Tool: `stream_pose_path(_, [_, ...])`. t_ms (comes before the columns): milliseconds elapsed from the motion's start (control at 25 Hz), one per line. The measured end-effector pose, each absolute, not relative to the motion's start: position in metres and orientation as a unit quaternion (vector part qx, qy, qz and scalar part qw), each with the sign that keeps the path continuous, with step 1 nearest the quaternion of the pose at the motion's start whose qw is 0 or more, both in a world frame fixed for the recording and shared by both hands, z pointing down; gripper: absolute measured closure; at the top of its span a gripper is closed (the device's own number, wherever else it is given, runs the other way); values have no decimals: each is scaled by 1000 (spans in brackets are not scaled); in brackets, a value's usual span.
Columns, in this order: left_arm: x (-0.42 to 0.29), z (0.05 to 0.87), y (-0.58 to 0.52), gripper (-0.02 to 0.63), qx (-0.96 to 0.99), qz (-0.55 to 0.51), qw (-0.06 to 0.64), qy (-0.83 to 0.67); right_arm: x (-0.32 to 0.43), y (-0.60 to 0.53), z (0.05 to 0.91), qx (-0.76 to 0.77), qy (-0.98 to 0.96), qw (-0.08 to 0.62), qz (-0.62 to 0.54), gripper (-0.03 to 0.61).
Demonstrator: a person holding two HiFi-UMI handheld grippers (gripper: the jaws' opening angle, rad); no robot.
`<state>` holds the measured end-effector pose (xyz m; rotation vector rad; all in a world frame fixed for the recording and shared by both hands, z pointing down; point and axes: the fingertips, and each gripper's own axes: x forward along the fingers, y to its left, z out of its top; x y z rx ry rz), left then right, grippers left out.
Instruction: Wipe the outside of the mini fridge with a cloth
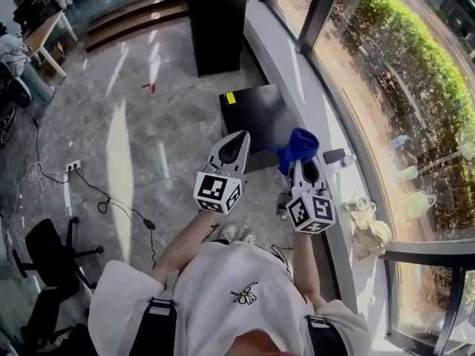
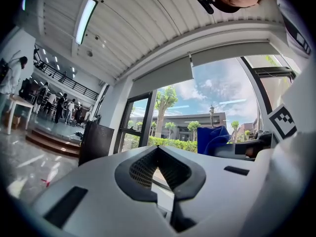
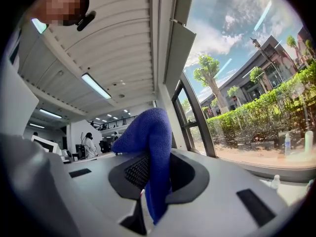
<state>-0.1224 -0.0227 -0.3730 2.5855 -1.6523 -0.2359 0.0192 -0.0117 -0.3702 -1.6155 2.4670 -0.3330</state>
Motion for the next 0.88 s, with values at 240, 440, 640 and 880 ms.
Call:
stream_pose_path(240, [-117,-363,-30,609,836,-67,34,-544,22,-21,-362,-533,834,86,-117,497])
stream_pose_path(440, [-116,-343,-34,609,833,-61,56,-547,32,-20,-349,-533,833,80,-123,497])
stream_pose_path(640, [-120,-316,-37,609,835,-82,53,-541,34,-26,-306,-526,838,85,-118,497])
stream_pose_path(880, [-96,-180,-56,609,844,-84,52,-527,43,-50,-180,-529,835,105,-106,497])
